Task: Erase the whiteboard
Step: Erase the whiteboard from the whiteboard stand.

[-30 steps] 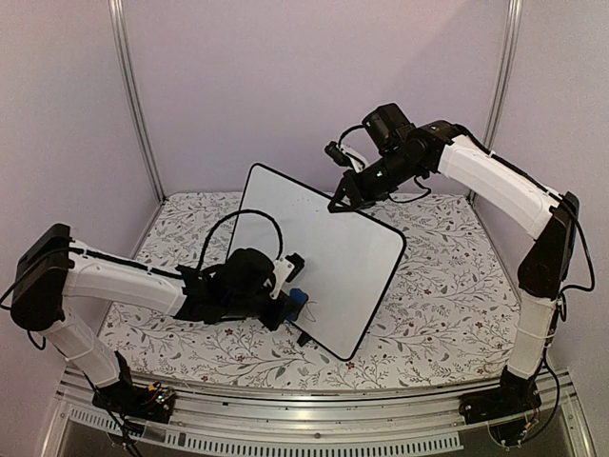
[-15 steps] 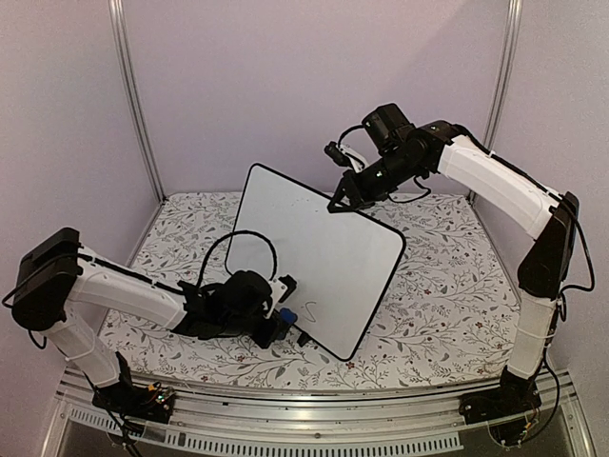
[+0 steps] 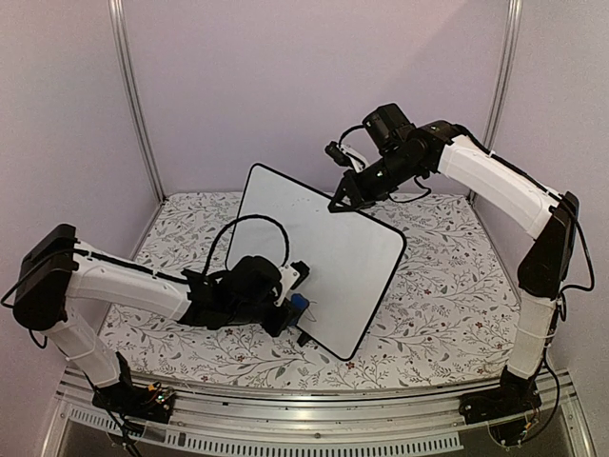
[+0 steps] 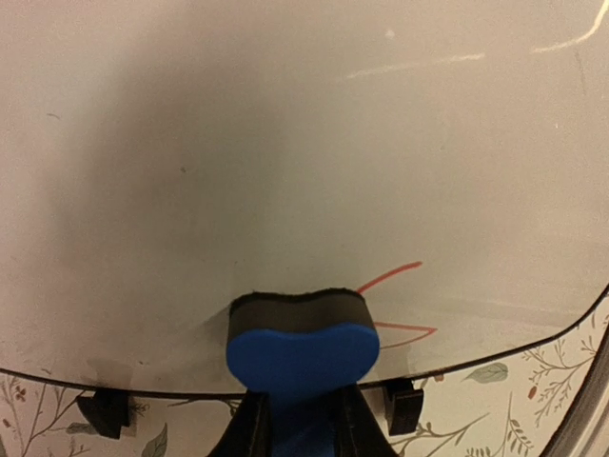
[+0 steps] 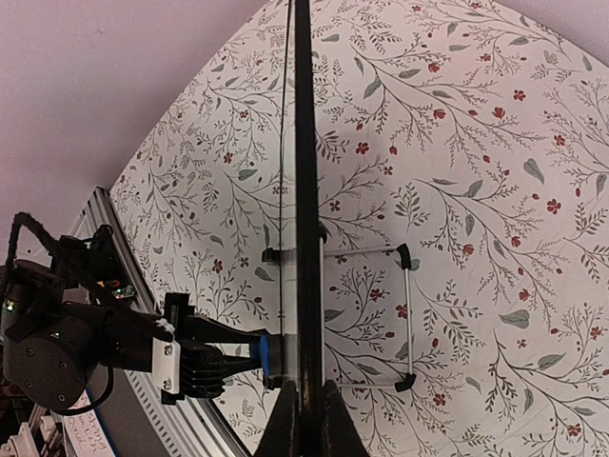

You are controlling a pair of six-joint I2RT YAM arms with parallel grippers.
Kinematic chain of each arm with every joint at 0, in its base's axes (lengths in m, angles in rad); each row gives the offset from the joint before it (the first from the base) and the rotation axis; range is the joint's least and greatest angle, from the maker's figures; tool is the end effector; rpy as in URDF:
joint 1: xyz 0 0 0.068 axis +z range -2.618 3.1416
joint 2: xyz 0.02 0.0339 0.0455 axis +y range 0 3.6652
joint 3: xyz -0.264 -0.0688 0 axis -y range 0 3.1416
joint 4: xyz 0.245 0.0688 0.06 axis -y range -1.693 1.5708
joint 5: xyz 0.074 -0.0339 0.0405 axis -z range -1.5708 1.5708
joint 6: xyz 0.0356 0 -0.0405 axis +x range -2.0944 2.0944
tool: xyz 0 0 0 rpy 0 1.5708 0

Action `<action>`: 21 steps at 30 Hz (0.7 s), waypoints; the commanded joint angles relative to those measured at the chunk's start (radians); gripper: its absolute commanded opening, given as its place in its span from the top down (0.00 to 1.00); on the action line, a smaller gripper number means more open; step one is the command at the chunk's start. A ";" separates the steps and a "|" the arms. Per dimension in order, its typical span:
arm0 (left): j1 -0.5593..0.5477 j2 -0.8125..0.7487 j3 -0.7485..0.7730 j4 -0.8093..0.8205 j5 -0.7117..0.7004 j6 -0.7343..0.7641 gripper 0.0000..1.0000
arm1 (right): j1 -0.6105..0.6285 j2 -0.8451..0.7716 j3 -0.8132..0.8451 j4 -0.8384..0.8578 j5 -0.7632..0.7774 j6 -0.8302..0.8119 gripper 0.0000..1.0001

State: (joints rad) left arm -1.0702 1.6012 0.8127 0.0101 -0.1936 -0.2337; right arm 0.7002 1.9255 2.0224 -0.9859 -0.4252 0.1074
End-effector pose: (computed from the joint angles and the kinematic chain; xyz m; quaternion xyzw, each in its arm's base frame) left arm 0.1600 -0.2782 0.1694 0.3389 0.8542 -0.1622 0.3594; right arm 0.3093 0.2798 0.3619 -0.3365 0.8605 0.3113 0.2224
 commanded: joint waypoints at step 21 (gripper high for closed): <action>-0.007 0.057 -0.048 0.097 -0.089 0.055 1.00 | 0.032 0.041 -0.025 -0.080 -0.003 -0.032 1.00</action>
State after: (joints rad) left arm -1.0752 1.6226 0.6994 0.0540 -0.2573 -0.2371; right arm 0.7002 1.9259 2.0224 -0.9859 -0.4282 0.1078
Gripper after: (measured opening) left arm 0.159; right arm 0.032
